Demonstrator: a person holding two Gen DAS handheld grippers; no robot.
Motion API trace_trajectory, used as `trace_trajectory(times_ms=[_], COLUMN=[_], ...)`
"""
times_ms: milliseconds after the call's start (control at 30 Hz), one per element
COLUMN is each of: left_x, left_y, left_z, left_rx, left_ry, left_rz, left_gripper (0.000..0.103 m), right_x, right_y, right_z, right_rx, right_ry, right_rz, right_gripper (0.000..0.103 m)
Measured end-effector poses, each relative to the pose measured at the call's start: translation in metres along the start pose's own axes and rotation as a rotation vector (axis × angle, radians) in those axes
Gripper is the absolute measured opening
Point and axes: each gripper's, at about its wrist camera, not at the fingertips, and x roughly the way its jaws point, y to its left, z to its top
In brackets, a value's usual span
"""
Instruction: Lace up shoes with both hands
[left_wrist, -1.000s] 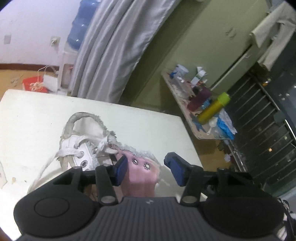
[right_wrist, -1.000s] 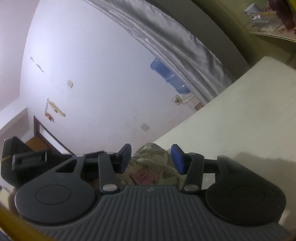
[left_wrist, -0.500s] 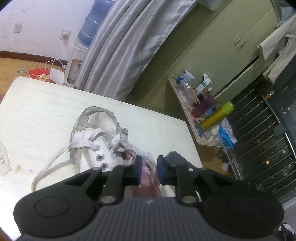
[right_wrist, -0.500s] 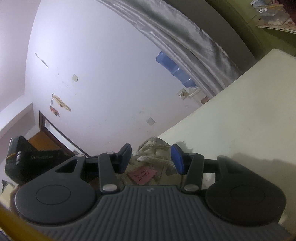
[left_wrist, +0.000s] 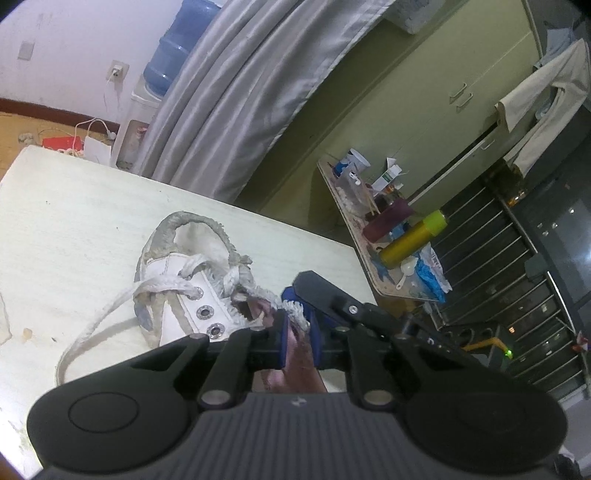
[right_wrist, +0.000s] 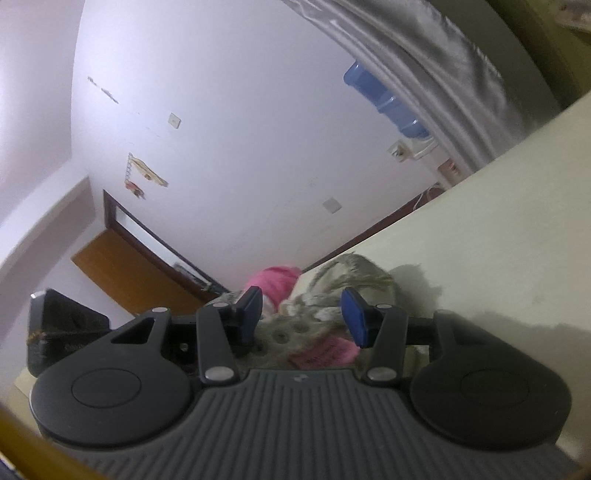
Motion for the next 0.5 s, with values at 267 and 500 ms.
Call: trace_trajectory(times_ms=[267, 500], left_x=[-0.001, -0.001], left_y=[0.003, 0.005], left_z=[-0.001, -0.002], left_rx=[-0.015, -0.029], left_ry=[-0.003, -0.009], left_rz=[-0.006, -0.013], left_gripper=[0.013, 0.014], right_x=[0.01, 0.011], right_y=[-0.009, -0.001], right_z=[-0.003, -0.009], right_rx=[0.1, 0.078], right_ry=[0.02, 0.006], right_rz=[0.045, -0.022], right_gripper=[0.021, 0.002])
